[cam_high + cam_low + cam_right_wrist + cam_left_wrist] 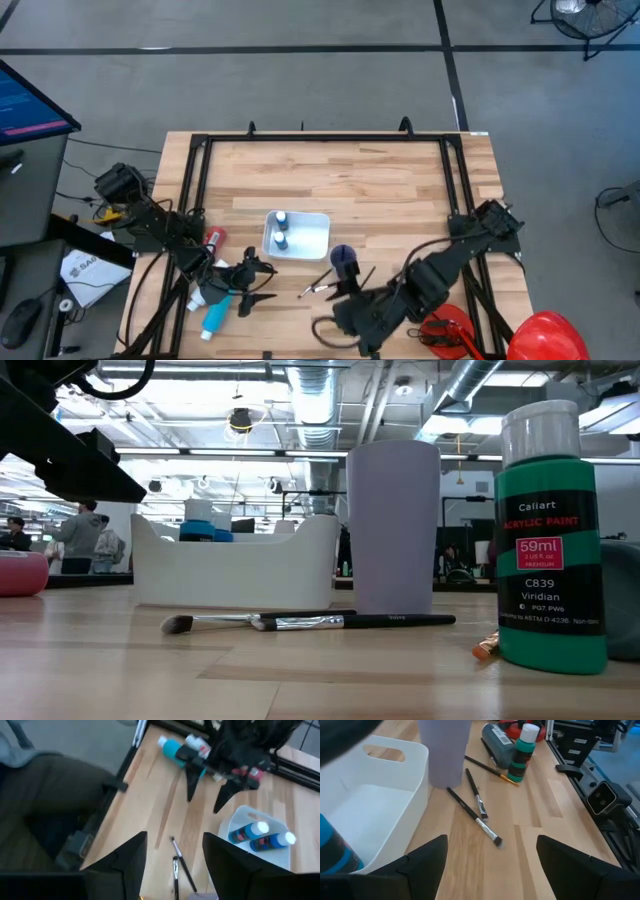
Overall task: Pick & Place Paint Supplies
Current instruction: Put the light blue paint bottle into the white bin
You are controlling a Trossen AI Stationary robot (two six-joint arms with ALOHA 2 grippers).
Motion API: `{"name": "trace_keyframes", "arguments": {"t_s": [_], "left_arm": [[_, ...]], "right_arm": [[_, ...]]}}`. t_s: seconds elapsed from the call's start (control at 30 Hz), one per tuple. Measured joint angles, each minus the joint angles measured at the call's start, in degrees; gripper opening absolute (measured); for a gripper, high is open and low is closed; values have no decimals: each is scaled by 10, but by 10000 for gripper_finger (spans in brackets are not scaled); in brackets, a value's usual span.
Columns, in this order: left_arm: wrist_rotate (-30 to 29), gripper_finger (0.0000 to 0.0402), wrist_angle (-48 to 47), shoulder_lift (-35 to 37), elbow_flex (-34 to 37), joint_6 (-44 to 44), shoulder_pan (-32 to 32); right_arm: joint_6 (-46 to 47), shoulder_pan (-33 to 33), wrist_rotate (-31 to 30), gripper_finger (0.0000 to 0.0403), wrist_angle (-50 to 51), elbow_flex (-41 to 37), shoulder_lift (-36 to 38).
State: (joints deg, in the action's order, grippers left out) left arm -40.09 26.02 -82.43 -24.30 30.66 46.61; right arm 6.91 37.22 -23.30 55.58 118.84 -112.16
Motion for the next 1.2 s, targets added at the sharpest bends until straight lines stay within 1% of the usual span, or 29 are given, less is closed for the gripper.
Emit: {"name": "trace_keyframes", "arguments": {"t_s": [0.1,0.2,0.33,0.47,0.57,0.67,0.77,0.83,0.87,0.97,1.03,1.13,1.2], "left_arm": [[0,298,0,0,0,0,0],[0,298,2,0,0,-3,0],[0,298,3,0,0,-3,0],[0,298,5,0,0,-3,0],[-3,298,10,0,0,-4,-1],[-9,298,29,0,0,-5,-14],[-7,298,38,0,0,-7,-21],[17,298,40,0,-2,-9,-20],[39,298,39,0,-6,-14,-19],[112,298,40,10,-24,-18,-10],[136,296,33,15,-42,-19,1],[132,286,-36,29,-82,-14,21],[119,275,-124,39,-120,11,33]], "right_arm": [[-3,6,-16,187,-40,-48,6],[-2,5,-22,187,-102,-114,38],[0,-2,-22,184,-235,-253,110],[4,-13,-21,182,-378,-408,208],[-24,-25,-17,181,-502,-502,273],[-98,-40,32,181,-634,-567,321],[-195,-59,122,182,-735,-612,352],[-254,-76,187,184,-793,-639,359],[-264,-87,213,185,-821,-648,360],[-252,-130,259,184,-868,-660,357],[-233,-162,283,182,-861,-660,351],[-212,-202,324,180,-860,-662,339],[-195,-221,349,180,-855,-662,344]]}}
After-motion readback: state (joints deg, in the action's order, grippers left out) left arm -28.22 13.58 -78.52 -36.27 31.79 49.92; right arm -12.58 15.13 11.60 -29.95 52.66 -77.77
